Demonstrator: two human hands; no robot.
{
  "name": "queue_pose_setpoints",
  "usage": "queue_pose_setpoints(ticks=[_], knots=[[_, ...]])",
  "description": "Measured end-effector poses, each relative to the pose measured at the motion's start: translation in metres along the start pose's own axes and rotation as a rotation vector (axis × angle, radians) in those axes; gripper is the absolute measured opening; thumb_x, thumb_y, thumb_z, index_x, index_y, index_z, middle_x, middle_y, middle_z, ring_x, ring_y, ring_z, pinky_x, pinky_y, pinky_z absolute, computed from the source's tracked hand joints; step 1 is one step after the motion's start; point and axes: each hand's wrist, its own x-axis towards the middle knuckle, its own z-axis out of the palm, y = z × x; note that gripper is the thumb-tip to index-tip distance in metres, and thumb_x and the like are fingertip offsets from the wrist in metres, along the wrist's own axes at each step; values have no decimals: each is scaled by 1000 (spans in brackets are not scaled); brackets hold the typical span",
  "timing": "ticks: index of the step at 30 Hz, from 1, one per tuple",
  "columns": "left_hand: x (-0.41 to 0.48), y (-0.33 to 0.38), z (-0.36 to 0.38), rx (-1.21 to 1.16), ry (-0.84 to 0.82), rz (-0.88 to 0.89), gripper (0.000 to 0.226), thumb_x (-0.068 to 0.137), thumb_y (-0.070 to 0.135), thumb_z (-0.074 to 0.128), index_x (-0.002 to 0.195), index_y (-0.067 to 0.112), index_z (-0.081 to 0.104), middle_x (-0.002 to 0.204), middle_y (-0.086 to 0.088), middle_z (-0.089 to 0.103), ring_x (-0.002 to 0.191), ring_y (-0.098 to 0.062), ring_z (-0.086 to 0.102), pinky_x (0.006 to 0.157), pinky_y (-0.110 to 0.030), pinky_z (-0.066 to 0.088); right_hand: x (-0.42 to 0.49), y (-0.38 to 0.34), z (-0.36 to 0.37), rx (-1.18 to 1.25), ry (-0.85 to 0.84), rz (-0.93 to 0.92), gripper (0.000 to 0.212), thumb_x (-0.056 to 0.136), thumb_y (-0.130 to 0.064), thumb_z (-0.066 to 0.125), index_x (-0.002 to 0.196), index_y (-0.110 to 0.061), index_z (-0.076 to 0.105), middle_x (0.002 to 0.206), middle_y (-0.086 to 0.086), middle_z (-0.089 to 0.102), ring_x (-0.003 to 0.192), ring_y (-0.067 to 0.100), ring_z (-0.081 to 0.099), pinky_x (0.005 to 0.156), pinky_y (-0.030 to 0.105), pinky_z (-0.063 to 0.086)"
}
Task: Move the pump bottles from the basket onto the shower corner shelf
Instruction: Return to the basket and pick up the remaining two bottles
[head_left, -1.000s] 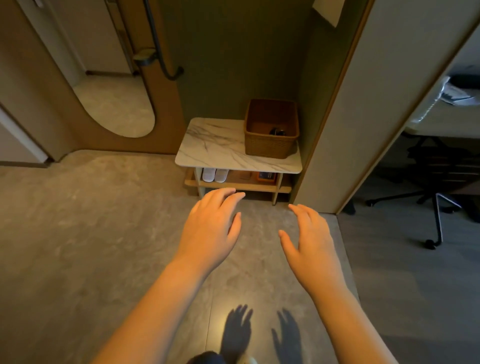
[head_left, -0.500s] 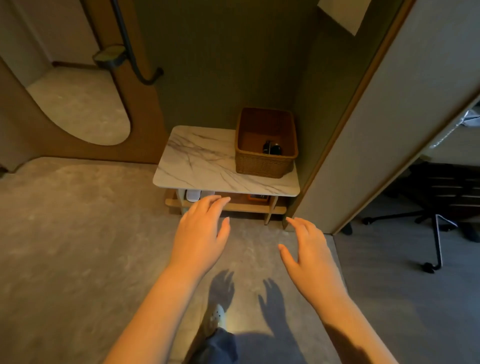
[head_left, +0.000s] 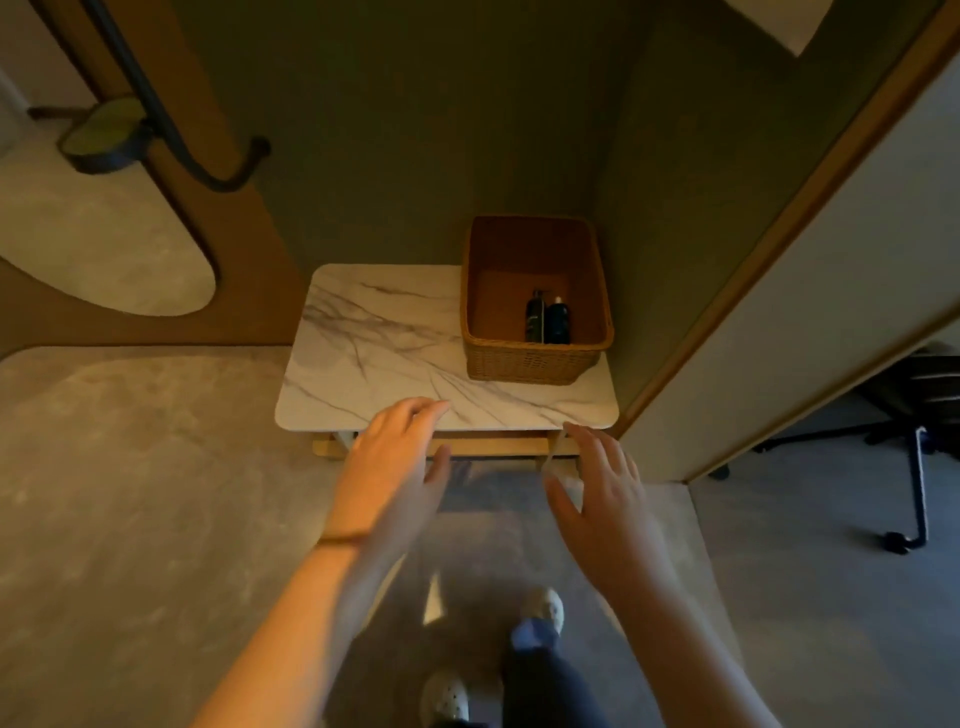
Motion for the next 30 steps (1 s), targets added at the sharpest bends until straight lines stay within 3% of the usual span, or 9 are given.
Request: queue_pose_setpoints(ticks=[3,6,12,15,18,24,30], knots=[[42,-2,16,-25,15,10,41,87,22,57,128,18,50,120,-2,56,111,-19,52,87,-36,48,44,20,-4,7,-6,19,60,92,-38,52,144,-22,29,146,-2,35,135,15,32,108,37,37],[85,-5,32,-24,-6,9,43,87,28,52,130,22,46,119,1,55,110,-14,51,85,-27,45,94,38,-9,14,-3,38,60,92,-38,51,144,-24,25,144,-2,35,133,16,33,106,38,40],[192,1,52,85,-50,12,47,87,27,57,133,19,46,121,-1,57,104,-18,57,81,-25,46,212,69,-29,46,-19,44,64,92,-35,52,147,-25,19,150,-1,29,139,18,27,110,36,33],[243,9,61,54,-35,8,46,88,28,56,133,20,45,123,-1,57,107,-17,57,84,-22,41,265,81,-37,61,-21,17,65,92,-34,52,146,-26,18,149,-1,29,138,16,28,106,31,32],[275,10,75,12,-23,8,47,90,29,54,134,19,43,126,-2,55,113,-16,53,91,-28,47,313,89,-37,21,-49,12,65,92,-31,53,146,-24,19,149,1,30,136,17,31,102,27,32],[322,-13,102,-52,-76,-61,47,91,29,52,136,22,41,128,-1,52,112,-15,53,88,-31,49,382,100,-19,76,-98,83,64,94,-30,53,147,-25,18,149,-3,27,133,11,33,93,20,31],[378,-56,133,-122,-173,-82,52,92,31,52,140,26,34,130,3,49,109,-11,51,88,-22,41,434,115,16,56,-75,183,64,92,-26,57,147,-21,23,147,2,32,132,15,33,99,20,26]])
